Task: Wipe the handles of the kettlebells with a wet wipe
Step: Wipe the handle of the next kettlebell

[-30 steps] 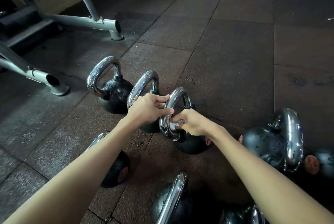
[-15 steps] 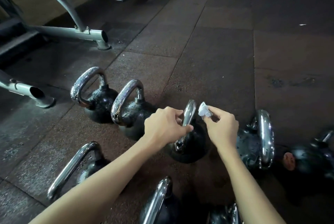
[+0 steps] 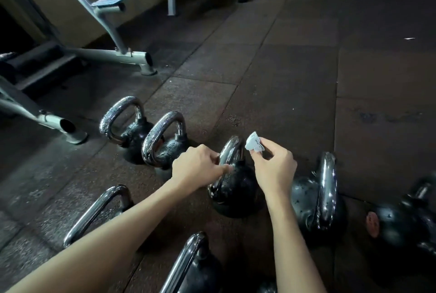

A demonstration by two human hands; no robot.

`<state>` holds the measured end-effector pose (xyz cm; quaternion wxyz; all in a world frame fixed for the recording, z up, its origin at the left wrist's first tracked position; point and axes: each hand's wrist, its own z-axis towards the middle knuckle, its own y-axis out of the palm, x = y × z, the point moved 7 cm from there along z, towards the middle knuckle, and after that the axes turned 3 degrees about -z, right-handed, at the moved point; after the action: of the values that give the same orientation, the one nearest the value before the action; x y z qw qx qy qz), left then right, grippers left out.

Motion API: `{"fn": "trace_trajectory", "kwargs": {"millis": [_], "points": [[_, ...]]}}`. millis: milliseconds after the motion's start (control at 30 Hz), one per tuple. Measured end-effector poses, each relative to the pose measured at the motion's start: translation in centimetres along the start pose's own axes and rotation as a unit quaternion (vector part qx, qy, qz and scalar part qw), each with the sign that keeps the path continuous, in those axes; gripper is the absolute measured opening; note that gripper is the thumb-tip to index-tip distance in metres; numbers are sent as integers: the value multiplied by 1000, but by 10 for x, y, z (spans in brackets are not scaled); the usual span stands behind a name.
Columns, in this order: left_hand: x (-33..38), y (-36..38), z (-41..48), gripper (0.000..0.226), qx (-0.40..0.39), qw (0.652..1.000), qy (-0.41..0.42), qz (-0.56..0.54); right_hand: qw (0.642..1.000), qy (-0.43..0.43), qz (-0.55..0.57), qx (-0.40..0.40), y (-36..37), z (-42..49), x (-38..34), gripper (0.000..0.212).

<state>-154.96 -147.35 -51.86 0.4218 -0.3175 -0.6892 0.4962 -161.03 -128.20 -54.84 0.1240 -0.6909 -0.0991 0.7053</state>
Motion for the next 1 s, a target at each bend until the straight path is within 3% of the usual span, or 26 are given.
{"fn": "trace_trajectory", "kwargs": {"millis": [133,200,367,533,633,800,900,1000], "points": [[-2,-9,-7,44,-84,996,19,25,999,-9,41,-30,6,7,-19,28],[-3,-30,-6,41,-87,994,19,60,997,-9,68,-40,11,9,-31,26],[-43,-109,24,20,4,986,-57,157,990,-28,121,-70,39,10,-57,24],[-92,-136,43,37,65,982,-84,158,988,-64,88,-108,81,6,-75,26],[-131,-116,57,63,23,987,-52,152,990,-90,37,-104,104,8,-85,23],[-155,-112,104,94,-57,990,74,103,987,-124,-32,-101,143,11,-103,16],[-170,-110,126,93,-106,984,122,70,983,-139,-74,-89,171,13,-112,12],[-185,-94,141,68,-144,976,157,39,978,-151,-121,-80,198,14,-126,14]]}}
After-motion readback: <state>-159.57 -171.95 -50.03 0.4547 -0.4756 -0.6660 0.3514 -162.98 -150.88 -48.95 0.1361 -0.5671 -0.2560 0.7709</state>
